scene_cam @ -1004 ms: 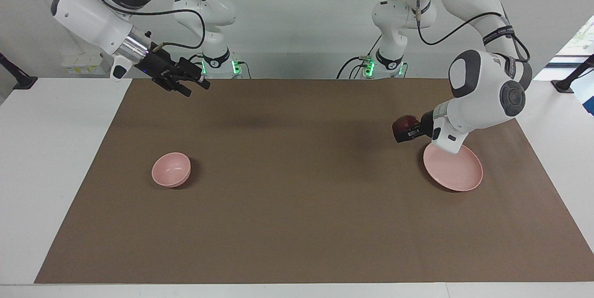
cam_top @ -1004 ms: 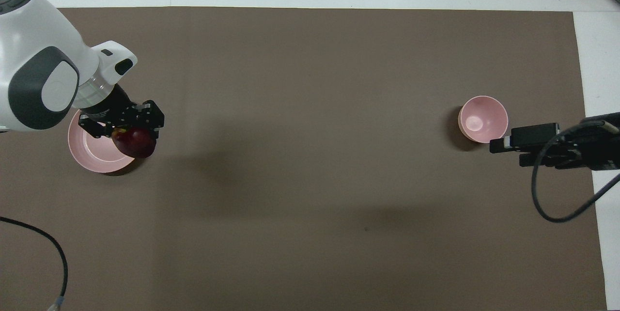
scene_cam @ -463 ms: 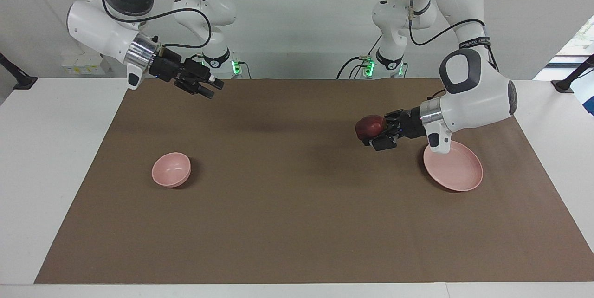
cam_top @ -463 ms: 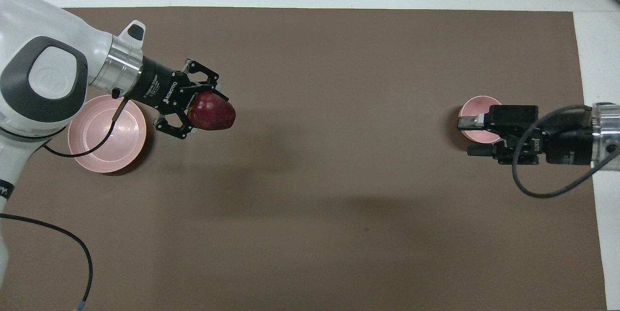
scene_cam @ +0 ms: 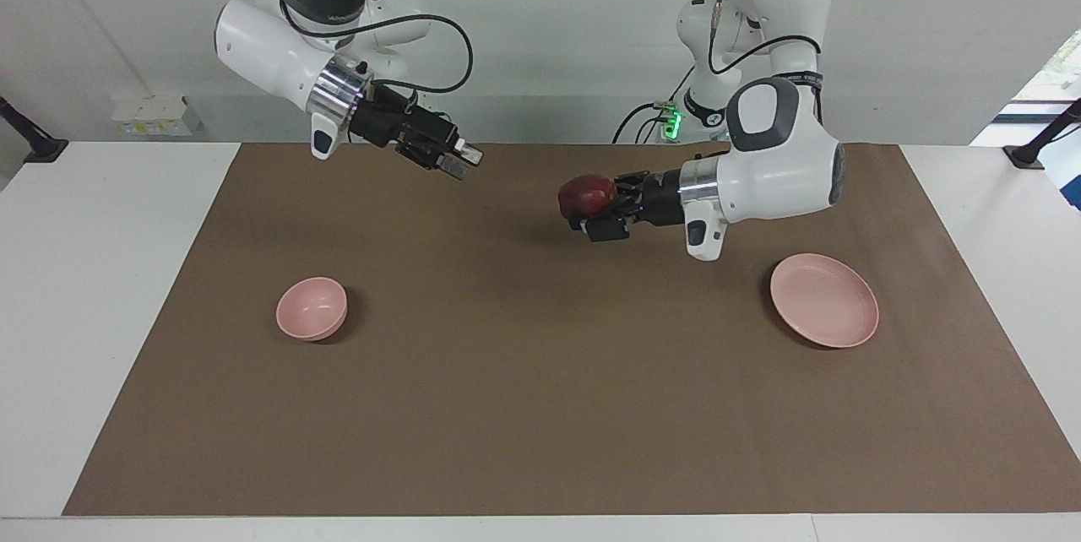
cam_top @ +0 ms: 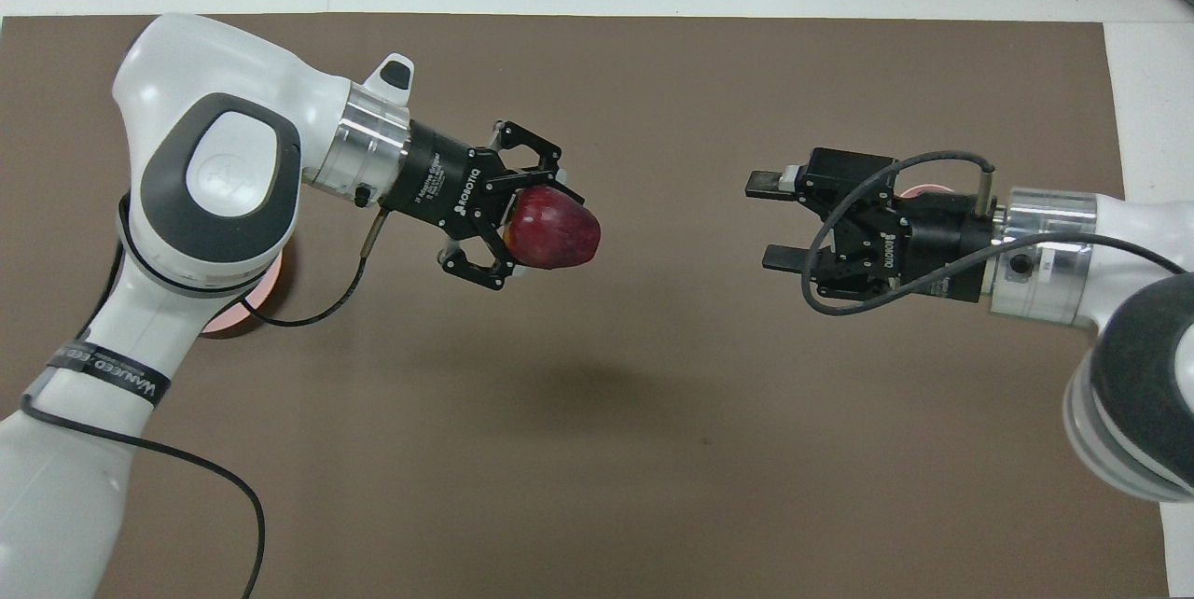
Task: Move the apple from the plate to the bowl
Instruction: 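Carry the apple with the left gripper while the right gripper reaches it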
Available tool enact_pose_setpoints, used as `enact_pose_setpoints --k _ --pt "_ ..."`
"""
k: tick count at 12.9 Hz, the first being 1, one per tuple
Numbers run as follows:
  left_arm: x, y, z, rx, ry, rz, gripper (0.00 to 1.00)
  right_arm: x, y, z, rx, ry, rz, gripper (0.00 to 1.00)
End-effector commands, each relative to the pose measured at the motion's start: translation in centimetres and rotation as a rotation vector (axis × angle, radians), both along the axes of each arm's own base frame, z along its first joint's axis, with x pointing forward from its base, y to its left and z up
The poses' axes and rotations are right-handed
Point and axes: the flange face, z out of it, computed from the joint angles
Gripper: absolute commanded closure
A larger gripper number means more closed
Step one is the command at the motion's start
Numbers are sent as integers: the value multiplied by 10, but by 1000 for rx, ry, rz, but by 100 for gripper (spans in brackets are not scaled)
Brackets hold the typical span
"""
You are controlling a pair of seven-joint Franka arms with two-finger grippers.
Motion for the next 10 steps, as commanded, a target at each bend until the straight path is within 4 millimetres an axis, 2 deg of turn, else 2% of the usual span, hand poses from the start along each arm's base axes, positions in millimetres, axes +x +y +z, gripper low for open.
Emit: enact_pose_setpoints --k 1,3,5,7,10 --pt "-6 -27 13 -69 22 42 100 0 -7 -2 35 14 -33 0" --pt "-14 -49 20 -107 85 90 100 -8 -7 -11 131 -4 -48 0" --pt "-20 -66 25 -162 206 159 100 -16 -7 -13 140 -19 -36 0" --pt "-24 -74 26 -178 325 242 100 -23 -10 -15 138 -33 -22 0" --pt "-29 -88 25 -183 361 304 100 -29 -10 -13 192 -37 0 0"
